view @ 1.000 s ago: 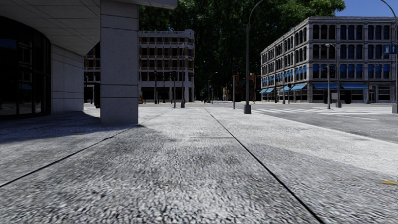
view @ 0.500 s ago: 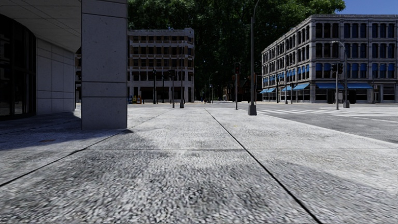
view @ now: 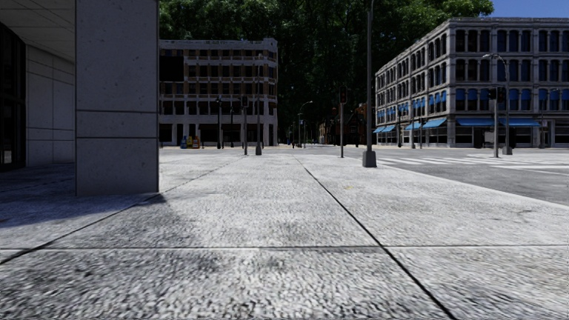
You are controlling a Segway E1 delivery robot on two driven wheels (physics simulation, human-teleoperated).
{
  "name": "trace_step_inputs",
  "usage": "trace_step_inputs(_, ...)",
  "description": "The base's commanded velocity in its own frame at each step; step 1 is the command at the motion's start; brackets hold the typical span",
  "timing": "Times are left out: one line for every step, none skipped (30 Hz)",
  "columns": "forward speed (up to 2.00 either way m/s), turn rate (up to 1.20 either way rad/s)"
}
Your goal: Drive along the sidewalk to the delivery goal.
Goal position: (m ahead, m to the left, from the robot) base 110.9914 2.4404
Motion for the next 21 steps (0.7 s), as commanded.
trace_step_inputs(2.00, 0.00)
trace_step_inputs(2.00, 0.00)
trace_step_inputs(2.00, 0.00)
trace_step_inputs(2.00, 0.00)
trace_step_inputs(2.00, 0.00)
trace_step_inputs(2.00, 0.00)
trace_step_inputs(2.00, 0.00)
trace_step_inputs(2.00, 0.00)
trace_step_inputs(2.00, 0.00)
trace_step_inputs(2.00, 0.00)
trace_step_inputs(2.00, 0.00)
trace_step_inputs(2.00, 0.00)
trace_step_inputs(2.00, 0.00)
trace_step_inputs(2.00, 0.00)
trace_step_inputs(2.00, 0.00)
trace_step_inputs(2.00, 0.00)
trace_step_inputs(2.00, 0.00)
trace_step_inputs(2.00, 0.00)
trace_step_inputs(2.00, 0.00)
trace_step_inputs(2.00, 0.00)
trace_step_inputs(2.00, 0.00)
